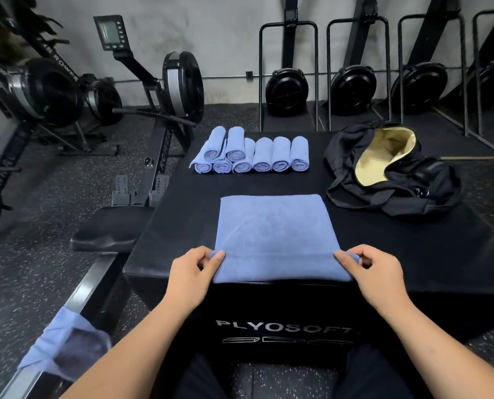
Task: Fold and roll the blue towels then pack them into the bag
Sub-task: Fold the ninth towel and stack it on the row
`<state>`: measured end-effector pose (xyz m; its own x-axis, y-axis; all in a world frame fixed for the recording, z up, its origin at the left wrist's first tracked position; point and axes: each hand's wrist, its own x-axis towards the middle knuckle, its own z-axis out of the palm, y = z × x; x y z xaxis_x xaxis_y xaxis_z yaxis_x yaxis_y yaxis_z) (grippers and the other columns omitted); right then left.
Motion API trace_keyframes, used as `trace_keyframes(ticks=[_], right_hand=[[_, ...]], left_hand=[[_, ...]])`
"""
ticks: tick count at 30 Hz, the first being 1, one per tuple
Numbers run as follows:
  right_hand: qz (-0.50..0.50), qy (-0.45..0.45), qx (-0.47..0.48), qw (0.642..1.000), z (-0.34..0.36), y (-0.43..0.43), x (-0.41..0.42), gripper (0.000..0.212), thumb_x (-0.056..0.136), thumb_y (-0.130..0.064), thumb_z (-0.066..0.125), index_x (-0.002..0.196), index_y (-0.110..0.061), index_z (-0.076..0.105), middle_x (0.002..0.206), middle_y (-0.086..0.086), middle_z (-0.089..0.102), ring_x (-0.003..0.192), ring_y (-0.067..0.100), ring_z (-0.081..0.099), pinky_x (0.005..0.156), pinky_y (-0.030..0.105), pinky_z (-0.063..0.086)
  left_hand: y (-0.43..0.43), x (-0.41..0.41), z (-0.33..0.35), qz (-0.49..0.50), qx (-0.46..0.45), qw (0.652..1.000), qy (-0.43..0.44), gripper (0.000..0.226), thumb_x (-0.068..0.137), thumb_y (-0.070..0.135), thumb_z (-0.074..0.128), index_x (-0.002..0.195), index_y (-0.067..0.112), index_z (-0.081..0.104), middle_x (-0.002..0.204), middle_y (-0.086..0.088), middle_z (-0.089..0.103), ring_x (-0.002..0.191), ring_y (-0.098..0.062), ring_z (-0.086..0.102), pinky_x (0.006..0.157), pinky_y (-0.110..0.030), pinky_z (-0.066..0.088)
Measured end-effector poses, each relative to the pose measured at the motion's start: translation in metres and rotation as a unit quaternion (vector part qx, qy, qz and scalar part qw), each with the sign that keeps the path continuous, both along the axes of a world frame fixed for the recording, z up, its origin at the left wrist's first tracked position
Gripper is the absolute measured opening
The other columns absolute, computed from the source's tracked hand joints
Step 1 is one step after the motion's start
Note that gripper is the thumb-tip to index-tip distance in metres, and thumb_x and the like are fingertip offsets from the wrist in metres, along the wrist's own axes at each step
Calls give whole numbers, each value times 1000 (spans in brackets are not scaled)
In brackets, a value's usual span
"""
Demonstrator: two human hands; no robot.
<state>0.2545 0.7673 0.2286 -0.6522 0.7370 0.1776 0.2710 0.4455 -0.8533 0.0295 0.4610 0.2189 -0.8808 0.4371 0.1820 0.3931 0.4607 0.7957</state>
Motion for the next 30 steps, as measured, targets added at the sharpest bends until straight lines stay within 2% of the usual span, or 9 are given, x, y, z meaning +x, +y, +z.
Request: trace_keyframes(ticks=[4, 6, 9, 13, 15, 20, 24, 28, 30], right_hand=[[40, -4, -30, 999, 12, 3, 10, 18, 87, -40, 83, 76, -27, 77, 68, 21, 64, 67, 40, 57, 67, 41, 50], [36, 17, -61, 997, 23, 8, -1, 22, 87, -39, 83, 76, -22, 76, 71, 24, 63, 61, 28, 50, 66, 35, 43], [-6, 47, -117, 992, 38, 22, -33, 25, 88, -37, 84, 78, -16, 76, 68, 4, 70, 64, 9, 54, 69, 31, 44], [-10, -8, -97, 995, 33, 42, -68, 13, 89, -38, 80, 96, -27, 78, 86, -6, 77, 83, 15, 70, 87, 37, 54], [10, -57, -82, 995, 23, 44, -66, 16, 89, -38, 79, 104, -34, 76, 85, -6, 76, 84, 13, 70, 93, 39, 54], [59, -42, -35, 997, 15, 33, -38, 17, 91, -22, 80, 98, -37, 81, 94, -15, 78, 93, 5, 72, 90, 29, 54], [57, -61, -3, 996, 9, 18, -26, 25, 87, -15, 81, 93, -39, 81, 84, -13, 77, 80, 9, 70, 82, 26, 54], [23, -27, 5, 999, 8, 17, -24, 26, 87, -10, 79, 93, -35, 82, 74, -15, 73, 71, 4, 65, 71, 12, 48], [6, -7, 6, 1000, 12, 23, -36, 25, 89, -11, 78, 96, -35, 82, 79, -15, 75, 76, 5, 67, 79, 19, 52]], left_hand=[[-7, -1, 12, -31, 8, 999, -28, 52, 98, 41, 72, 67, 6, 49, 58, 8, 38, 57, -7, 34, 56, -25, 31], [1, -9, 26, -32, 26, 998, -49, 55, 98, 43, 72, 71, 0, 49, 60, 5, 36, 59, -10, 34, 56, -27, 30], [27, -26, 43, -1, 58, 995, -87, 53, 98, 44, 71, 77, 0, 53, 65, 2, 40, 60, -11, 36, 56, -25, 31], [51, -42, 36, 23, 35, 990, -133, 18, 95, 41, 73, 105, 26, 71, 77, 3, 66, 69, -12, 59, 72, -30, 49], [49, -39, 31, 11, 30, 988, -149, 22, 96, 38, 73, 117, 33, 66, 82, 1, 73, 81, -14, 69, 79, -32, 53], [28, -33, 18, -48, 11, 996, -80, 15, 95, 30, 75, 107, 38, 77, 82, 1, 69, 68, -4, 54, 73, -21, 47], [16, -27, 13, -58, -23, 996, -67, 18, 94, 33, 76, 108, 43, 78, 83, -4, 68, 66, -4, 53, 72, -21, 48], [14, -37, 18, -71, -6, 995, -76, 20, 93, 28, 78, 108, 42, 78, 81, -8, 71, 66, -8, 57, 74, -27, 52], [21, -48, 24, -63, 12, 995, -70, 23, 93, 23, 78, 108, 40, 78, 80, -10, 72, 65, -11, 58, 75, -30, 54]])
